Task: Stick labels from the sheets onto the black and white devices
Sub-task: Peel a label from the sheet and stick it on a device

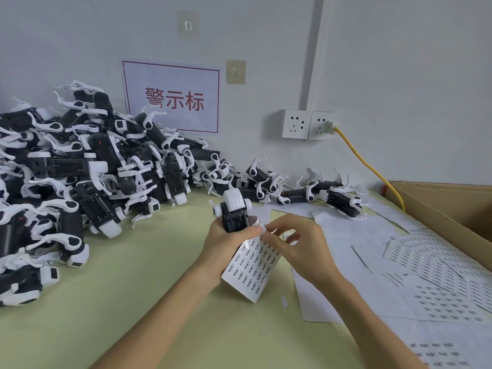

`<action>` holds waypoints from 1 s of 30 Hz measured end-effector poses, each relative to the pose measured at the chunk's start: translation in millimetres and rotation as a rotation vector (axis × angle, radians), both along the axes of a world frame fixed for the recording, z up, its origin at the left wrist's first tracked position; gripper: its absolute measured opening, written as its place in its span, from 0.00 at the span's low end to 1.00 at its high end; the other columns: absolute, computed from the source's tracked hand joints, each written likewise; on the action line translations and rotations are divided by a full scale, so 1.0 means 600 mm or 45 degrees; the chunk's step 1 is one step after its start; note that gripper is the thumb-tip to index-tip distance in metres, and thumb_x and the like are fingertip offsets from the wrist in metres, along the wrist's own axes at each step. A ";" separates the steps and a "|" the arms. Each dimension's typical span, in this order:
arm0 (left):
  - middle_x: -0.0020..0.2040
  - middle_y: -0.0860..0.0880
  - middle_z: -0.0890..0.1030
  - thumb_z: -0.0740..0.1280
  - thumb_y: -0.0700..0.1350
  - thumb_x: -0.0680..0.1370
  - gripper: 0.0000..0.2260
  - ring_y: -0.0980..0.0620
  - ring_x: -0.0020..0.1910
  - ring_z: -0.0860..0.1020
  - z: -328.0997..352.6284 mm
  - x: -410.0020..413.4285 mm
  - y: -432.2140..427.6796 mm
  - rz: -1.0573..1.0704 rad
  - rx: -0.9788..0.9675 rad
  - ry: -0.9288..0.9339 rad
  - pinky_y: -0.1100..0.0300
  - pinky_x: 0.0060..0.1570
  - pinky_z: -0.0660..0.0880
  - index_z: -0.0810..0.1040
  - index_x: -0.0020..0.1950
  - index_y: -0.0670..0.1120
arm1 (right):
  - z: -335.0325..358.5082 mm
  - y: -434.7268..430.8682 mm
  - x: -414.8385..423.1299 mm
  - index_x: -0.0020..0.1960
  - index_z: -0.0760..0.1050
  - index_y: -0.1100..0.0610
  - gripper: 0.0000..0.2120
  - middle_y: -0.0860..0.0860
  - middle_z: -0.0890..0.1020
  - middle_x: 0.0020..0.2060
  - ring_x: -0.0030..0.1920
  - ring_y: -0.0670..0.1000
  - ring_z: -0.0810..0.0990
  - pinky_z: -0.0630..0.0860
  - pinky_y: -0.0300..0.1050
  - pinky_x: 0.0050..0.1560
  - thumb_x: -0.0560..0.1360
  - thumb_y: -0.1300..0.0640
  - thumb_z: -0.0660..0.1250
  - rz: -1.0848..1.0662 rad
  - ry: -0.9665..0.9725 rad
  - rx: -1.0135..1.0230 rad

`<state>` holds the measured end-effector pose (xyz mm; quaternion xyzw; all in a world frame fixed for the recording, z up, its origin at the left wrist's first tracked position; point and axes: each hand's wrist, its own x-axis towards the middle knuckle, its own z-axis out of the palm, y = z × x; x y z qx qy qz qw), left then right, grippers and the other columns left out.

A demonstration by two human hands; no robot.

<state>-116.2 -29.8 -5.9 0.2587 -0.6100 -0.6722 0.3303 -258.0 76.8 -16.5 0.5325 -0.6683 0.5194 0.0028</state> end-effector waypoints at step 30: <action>0.46 0.43 0.87 0.76 0.43 0.76 0.07 0.43 0.45 0.86 -0.010 0.000 -0.029 0.409 0.318 0.104 0.53 0.43 0.81 0.79 0.50 0.44 | 0.009 0.007 -0.007 0.47 0.82 0.44 0.16 0.43 0.85 0.38 0.35 0.46 0.84 0.78 0.35 0.40 0.77 0.66 0.70 -0.097 -0.210 -0.177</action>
